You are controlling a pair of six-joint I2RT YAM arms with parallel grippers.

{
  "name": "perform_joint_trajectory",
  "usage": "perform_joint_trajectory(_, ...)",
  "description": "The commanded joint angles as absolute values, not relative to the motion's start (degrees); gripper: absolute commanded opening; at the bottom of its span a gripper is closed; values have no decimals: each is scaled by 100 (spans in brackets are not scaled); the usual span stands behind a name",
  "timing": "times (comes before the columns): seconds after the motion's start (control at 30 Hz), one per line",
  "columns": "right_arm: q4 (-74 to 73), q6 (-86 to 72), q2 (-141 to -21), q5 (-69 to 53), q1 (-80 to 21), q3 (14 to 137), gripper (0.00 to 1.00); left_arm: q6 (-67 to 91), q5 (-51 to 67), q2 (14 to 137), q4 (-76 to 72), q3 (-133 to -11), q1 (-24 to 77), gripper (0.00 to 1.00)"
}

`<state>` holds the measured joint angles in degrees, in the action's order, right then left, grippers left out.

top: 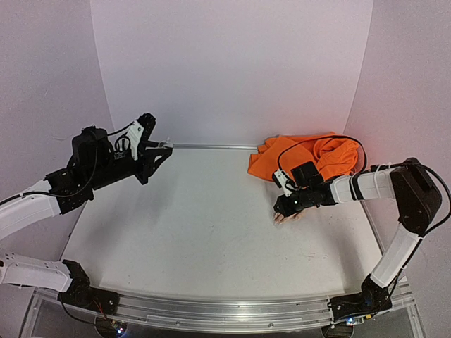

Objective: Paint the nails

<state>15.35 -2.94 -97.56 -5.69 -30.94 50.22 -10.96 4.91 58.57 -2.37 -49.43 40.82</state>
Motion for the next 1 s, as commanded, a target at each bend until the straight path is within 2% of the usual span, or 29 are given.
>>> perform_joint_trajectory(0.0,1547,-265,-9784,-509,-3136,5151,0,-1085,580,5802,-418,-4986,4047,0)
perform_joint_trajectory(0.97,1424,-193,-9874,-731,-3285,5247,0,-1077,633,5774,-418,-4990,4034,0)
